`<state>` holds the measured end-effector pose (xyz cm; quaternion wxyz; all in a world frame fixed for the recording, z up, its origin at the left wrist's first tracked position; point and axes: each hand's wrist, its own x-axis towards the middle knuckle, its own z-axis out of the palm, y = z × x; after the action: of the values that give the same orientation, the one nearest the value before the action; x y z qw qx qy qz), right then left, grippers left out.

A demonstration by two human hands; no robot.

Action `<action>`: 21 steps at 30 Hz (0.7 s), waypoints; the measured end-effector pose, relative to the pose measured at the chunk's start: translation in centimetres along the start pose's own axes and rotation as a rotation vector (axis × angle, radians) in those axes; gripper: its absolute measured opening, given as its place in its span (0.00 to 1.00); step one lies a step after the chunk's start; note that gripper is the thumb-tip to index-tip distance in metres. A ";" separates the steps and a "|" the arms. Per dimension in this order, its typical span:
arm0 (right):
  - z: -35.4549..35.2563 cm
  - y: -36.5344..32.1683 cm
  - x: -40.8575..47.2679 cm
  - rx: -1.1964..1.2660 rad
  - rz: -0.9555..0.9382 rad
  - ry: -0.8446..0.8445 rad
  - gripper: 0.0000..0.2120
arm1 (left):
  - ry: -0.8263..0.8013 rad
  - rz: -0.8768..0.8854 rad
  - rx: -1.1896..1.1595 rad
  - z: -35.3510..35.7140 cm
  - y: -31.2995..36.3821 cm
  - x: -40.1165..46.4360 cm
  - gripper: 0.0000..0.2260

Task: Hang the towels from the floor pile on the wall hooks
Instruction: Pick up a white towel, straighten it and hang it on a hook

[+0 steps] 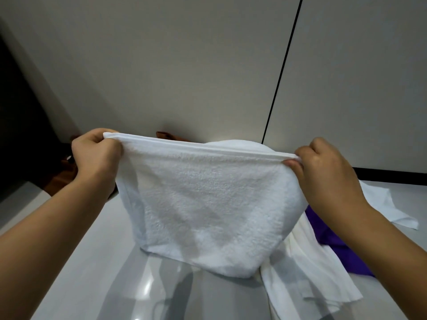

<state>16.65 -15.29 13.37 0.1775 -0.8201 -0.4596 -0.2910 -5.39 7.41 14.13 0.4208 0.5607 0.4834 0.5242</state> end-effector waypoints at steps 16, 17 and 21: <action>-0.6 0.2 0.7 0.840 0.728 0.049 0.11 | 0.034 -0.055 0.007 0.1 -0.5 -0.1 0.13; -0.7 0.0 0.9 0.902 0.750 0.060 0.11 | 0.035 -0.079 0.011 0.1 -0.9 0.0 0.12; -1.4 -1.1 1.0 0.849 0.611 0.120 0.08 | -0.019 -0.151 0.113 -0.3 -3.4 1.3 0.10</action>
<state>15.70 -14.90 15.10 0.5968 -0.7546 -0.2659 -0.0604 -6.00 9.25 11.09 0.4314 0.5504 0.5493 0.4575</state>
